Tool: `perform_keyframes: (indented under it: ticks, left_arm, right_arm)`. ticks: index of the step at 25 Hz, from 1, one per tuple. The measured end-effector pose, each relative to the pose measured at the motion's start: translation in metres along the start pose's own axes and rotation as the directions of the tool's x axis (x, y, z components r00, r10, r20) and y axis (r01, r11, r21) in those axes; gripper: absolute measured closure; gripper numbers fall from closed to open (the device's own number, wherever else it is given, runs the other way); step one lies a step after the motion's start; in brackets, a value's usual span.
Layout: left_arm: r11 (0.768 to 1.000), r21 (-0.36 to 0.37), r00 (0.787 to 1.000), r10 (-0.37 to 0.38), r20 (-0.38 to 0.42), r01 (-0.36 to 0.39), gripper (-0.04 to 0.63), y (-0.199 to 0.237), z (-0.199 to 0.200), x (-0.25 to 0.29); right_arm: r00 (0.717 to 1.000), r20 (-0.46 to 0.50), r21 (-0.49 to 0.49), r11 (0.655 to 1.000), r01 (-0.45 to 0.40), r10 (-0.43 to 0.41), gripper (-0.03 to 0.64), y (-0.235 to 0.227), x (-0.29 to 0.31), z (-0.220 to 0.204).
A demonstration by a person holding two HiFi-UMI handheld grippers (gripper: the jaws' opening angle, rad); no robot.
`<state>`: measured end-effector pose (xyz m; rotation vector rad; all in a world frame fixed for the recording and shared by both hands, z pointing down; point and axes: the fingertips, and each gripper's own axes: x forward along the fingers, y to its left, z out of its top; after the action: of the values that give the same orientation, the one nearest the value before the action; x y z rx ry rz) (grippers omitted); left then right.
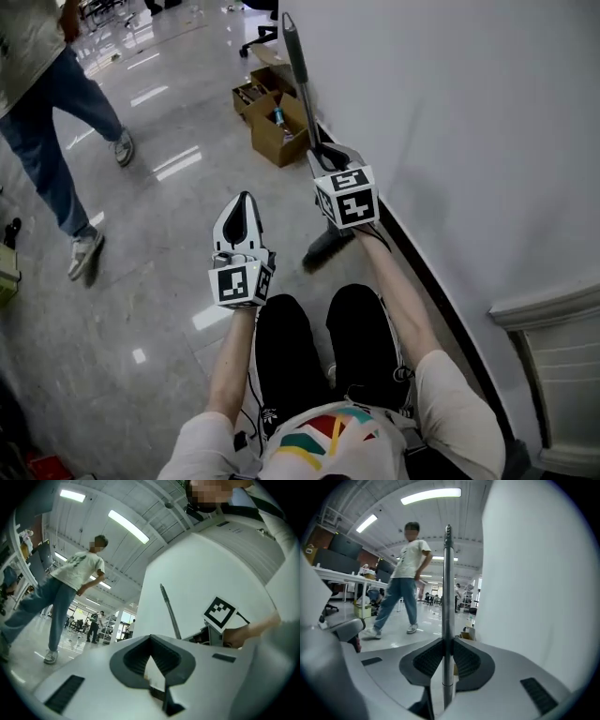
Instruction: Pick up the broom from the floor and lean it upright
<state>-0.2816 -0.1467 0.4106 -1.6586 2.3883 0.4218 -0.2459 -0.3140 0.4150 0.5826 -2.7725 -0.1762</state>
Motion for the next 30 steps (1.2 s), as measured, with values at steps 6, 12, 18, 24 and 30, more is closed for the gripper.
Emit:
perform_keyframes:
  ticks: [6, 12, 18, 24, 30]
  left_arm:
    - [0.993, -0.027, 0.993, -0.113, 0.019, 0.113, 0.551, -0.051, 0.013, 0.025]
    - [0.960, -0.052, 0.960, -0.272, 0.062, 0.275, 0.551, -0.121, 0.024, 0.053]
    - [0.908, -0.122, 0.916, -0.394, 0.079, 0.401, 0.551, -0.186, 0.016, 0.064]
    - [0.863, -0.192, 0.883, -0.465, 0.058, 0.467, 0.551, -0.225, -0.008, 0.060]
    - [0.860, -0.174, 0.873, -0.487, 0.002, 0.480, 0.551, -0.243, -0.034, 0.057]
  right_arm:
    - [0.985, 0.036, 0.163, 0.973, 0.163, -0.171, 0.537, -0.060, -0.052, 0.011]
    - [0.908, 0.018, 0.323, 0.862, 0.392, -0.420, 0.537, -0.118, -0.133, 0.010]
    - [0.730, -0.086, 0.418, 0.641, 0.644, -0.678, 0.537, -0.164, -0.202, -0.012]
    - [0.577, -0.210, 0.439, 0.451, 0.777, -0.790, 0.537, -0.219, -0.235, -0.059]
    - [0.515, -0.235, 0.408, 0.398, 0.822, -0.824, 0.537, -0.259, -0.242, -0.085]
